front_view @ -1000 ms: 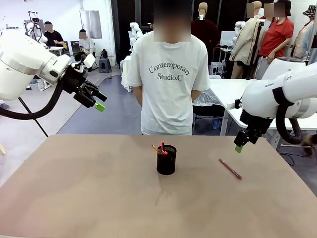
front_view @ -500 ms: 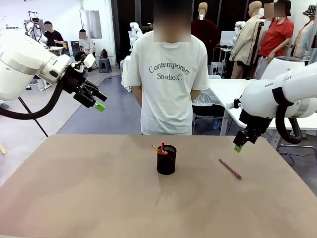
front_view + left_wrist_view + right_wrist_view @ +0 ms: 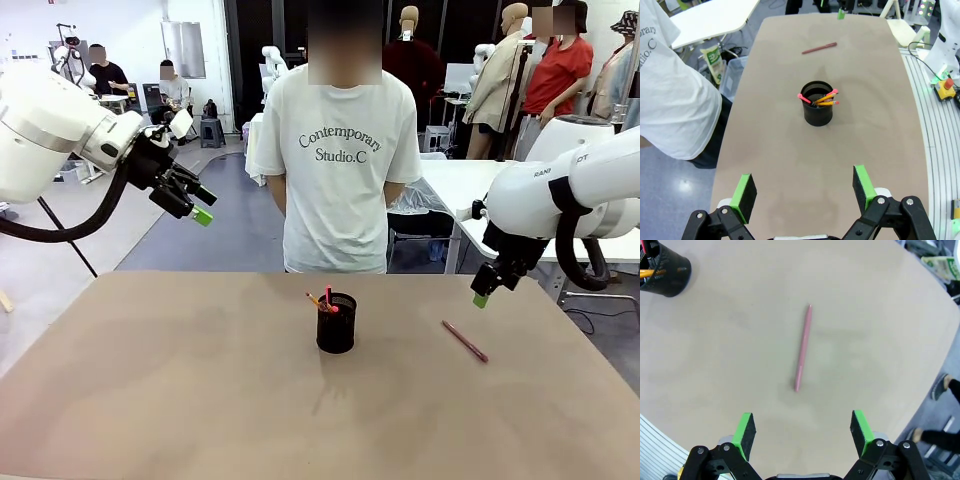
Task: Place the pens into the pen holder.
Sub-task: Pick up a writing instrument from the table and place it into the Pen holder.
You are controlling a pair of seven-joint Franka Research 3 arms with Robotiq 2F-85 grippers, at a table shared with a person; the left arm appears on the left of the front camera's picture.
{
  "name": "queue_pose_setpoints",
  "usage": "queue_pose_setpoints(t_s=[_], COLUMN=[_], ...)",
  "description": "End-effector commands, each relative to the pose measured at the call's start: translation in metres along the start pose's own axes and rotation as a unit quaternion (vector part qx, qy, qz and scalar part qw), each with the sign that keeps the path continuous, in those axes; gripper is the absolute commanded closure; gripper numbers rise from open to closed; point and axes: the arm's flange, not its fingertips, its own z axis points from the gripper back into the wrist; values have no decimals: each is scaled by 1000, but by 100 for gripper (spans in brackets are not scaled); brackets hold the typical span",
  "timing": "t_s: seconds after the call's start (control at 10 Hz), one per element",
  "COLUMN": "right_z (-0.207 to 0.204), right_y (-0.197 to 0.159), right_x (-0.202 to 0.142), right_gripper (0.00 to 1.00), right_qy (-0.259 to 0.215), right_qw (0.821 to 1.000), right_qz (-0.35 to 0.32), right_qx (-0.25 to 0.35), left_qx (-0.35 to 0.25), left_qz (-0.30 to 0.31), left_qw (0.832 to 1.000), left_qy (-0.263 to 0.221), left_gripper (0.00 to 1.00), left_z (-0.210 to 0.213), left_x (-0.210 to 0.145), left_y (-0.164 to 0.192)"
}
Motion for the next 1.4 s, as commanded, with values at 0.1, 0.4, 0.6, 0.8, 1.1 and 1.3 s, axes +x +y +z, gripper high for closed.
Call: queue_pose_setpoints(t_s=[0.1, 0.4, 0.6, 0.8, 1.1, 1.3], right_z=[-10, -41, -67, -90, -117, -121], right_y=[2, -6, 2, -4, -1, -5], right_x=[13, 43, 45, 52, 46, 49], right_gripper=[0, 0, 0, 0, 0, 0], right_qy=[30, 68, 90, 108, 105, 103], right_qw=[999, 997, 995, 993, 993, 994], right_qz=[6, 4, 0, -2, -11, -3], right_qx=[23, 27, 38, 40, 46, 43], left_qx=[2, 2, 2, 2, 2, 2], left_qz=[-3, -3, -3, -3, -3, -3], left_qw=[1000, 1000, 1000, 1000, 1000, 1000], left_qy=[0, 0, 0, 0, 0, 0], left_gripper=[0, 0, 0, 0, 0, 0], left_z=[2, 2, 2, 2, 2, 2], left_x=[0, 0, 0, 0, 0, 0], left_y=[0, 0, 0, 0, 0, 0])
